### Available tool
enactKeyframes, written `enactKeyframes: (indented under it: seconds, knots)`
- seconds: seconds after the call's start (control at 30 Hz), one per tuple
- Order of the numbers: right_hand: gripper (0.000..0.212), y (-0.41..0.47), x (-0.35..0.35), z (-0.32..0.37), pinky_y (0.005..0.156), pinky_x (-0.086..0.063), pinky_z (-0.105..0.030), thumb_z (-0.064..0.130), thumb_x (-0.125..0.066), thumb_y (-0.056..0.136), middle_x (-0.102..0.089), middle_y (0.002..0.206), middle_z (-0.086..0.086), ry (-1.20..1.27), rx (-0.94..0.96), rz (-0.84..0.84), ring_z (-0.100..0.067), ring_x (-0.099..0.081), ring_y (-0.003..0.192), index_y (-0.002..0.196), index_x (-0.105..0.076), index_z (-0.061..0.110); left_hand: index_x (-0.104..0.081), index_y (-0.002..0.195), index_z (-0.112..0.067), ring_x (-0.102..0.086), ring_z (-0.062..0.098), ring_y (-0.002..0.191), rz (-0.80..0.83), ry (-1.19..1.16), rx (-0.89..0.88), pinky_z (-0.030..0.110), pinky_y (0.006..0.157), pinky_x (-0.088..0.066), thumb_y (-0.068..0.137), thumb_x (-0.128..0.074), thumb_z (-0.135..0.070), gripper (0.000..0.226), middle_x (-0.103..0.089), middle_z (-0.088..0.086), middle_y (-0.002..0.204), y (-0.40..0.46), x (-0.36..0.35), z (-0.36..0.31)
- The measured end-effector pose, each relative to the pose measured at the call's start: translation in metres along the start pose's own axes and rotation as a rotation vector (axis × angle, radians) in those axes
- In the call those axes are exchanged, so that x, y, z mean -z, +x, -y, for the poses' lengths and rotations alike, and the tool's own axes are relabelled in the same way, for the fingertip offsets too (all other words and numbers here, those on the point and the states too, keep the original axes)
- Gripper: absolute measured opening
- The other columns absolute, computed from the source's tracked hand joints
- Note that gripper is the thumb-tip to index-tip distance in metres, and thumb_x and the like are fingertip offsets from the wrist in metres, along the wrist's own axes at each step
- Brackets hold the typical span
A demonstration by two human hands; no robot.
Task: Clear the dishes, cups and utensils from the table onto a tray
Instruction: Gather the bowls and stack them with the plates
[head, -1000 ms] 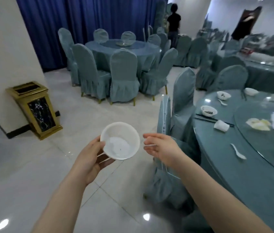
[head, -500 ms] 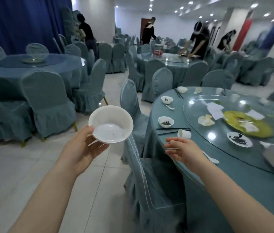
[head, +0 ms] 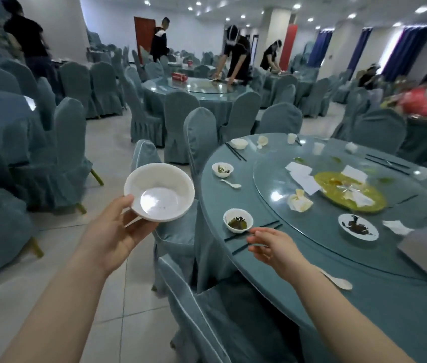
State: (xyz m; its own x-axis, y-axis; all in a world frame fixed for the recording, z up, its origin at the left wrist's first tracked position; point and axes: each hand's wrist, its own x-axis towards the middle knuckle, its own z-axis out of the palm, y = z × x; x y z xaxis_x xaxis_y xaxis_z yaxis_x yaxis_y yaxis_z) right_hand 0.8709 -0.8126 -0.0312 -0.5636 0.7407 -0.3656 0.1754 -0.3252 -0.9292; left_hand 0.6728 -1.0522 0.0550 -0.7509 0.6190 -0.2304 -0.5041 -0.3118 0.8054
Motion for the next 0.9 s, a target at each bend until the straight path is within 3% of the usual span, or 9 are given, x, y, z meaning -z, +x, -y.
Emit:
enactKeyframes:
  seconds: [0.13,0.4,0.57,0.77,0.9]
  knots:
    - [0.014,0.041,-0.024,-0.004,0.064,-0.049,-0.027,0.012,-0.056,0.092,-0.073,0.078,-0.005,0.055,-0.017,-0.141,-0.019,-0.062,0.064,0.102,-0.066,0.01,-0.058,0.106,-0.015,-0.06,0.029,0.1,0.074,0.043,0.056,0.038,0.069,-0.06,0.094,-0.053,-0.021,0.015,-0.059,0.016,0.113,0.085,0.011,-0.015]
    - [0.012,0.097,-0.077,-0.042,0.052,-0.043,-0.022,0.007,-0.054,0.092,-0.068,0.075,-0.007,0.131,-0.188,-0.44,-0.018,-0.057,0.057,0.098,-0.064,0.009,-0.06,0.101,-0.017,-0.063,0.026,0.097,0.241,0.11,0.213,0.031,0.059,-0.059,0.094,-0.052,-0.02,0.01,-0.066,0.011,0.102,0.213,0.031,-0.05]
    - [0.012,0.124,-0.092,-0.061,0.055,-0.046,-0.024,0.017,-0.061,0.091,-0.071,0.074,-0.006,0.164,-0.308,-0.544,-0.017,-0.059,0.059,0.098,-0.064,0.008,-0.059,0.111,-0.016,-0.063,0.027,0.094,0.272,0.137,0.306,0.032,0.058,-0.059,0.095,-0.051,-0.019,0.019,-0.065,0.013,0.103,0.275,0.027,-0.053]
    - [0.022,0.191,-0.101,-0.069,0.051,-0.04,-0.023,0.03,-0.057,0.094,-0.067,0.077,-0.009,0.288,-0.415,-0.661,-0.018,-0.054,0.056,0.096,-0.059,0.008,-0.058,0.109,-0.014,-0.061,0.028,0.102,0.306,0.18,0.364,0.035,0.062,-0.06,0.094,-0.051,-0.02,0.017,-0.06,0.016,0.116,0.354,0.016,-0.049]
    - [0.033,0.232,-0.103,-0.071,0.04,-0.037,-0.017,0.039,-0.051,0.096,-0.068,0.08,-0.011,0.344,-0.483,-0.734,-0.018,-0.058,0.058,0.091,-0.057,0.007,-0.058,0.103,-0.014,-0.061,0.03,0.102,0.302,0.231,0.418,0.035,0.062,-0.061,0.094,-0.053,-0.02,0.013,-0.06,0.017,0.115,0.401,0.002,-0.041]
